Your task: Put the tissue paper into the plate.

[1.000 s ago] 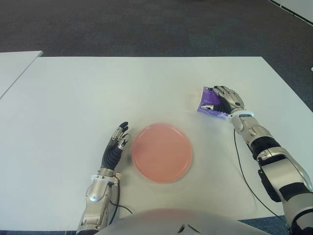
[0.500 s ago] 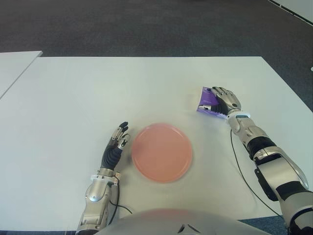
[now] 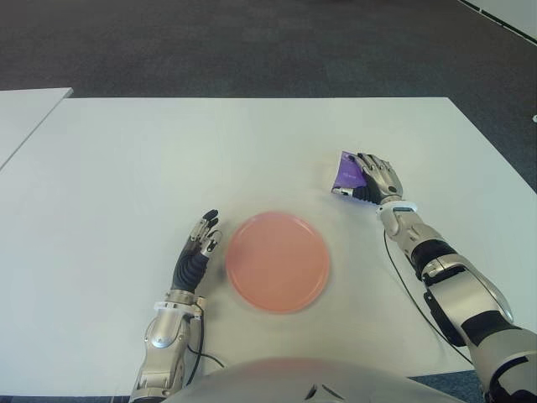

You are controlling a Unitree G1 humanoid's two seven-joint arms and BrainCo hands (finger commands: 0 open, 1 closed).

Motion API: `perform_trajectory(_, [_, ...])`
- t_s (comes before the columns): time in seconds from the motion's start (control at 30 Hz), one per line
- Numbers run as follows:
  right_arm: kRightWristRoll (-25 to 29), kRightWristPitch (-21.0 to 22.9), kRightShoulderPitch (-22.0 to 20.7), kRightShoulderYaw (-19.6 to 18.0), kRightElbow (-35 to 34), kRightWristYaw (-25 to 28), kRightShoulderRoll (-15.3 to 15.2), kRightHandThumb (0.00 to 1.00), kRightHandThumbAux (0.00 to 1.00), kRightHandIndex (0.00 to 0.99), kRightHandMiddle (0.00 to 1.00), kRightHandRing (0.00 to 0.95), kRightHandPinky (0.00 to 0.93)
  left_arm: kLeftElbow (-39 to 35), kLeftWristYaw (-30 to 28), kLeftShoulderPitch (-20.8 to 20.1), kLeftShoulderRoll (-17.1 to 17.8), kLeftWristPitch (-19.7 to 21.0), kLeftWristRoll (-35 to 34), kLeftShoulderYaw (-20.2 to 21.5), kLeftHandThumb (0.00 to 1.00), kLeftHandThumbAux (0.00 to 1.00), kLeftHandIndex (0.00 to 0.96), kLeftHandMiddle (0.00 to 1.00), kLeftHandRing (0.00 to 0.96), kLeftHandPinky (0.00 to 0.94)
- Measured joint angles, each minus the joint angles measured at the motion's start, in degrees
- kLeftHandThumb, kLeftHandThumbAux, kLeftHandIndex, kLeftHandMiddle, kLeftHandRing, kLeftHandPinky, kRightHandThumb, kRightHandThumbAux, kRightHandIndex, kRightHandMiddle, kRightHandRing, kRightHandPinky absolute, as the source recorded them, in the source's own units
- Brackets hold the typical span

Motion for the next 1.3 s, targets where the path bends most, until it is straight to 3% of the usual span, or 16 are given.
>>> perform_trajectory(0.47, [2.1, 2.4, -0.1, 0.5, 2.1, -0.6, 3.8, 0.247, 0.296, 0.000, 0.000, 0.000, 0.000, 0.0, 0.0, 0.0, 0.0, 0.0, 0.0, 0.3, 0.000, 0.363, 0.000, 0.000, 0.000, 0.000])
perform_trajectory(1.3, [2.7, 4.2, -1.1, 1.0, 4.7, -1.5, 4.7, 0.219, 0.301, 0.000, 0.000, 0.000, 0.000, -5.5, 0.0, 2.3, -0.1, 1.8, -3.2, -0.3, 0.001, 0.370, 0.000, 0.000, 0.000, 0.000])
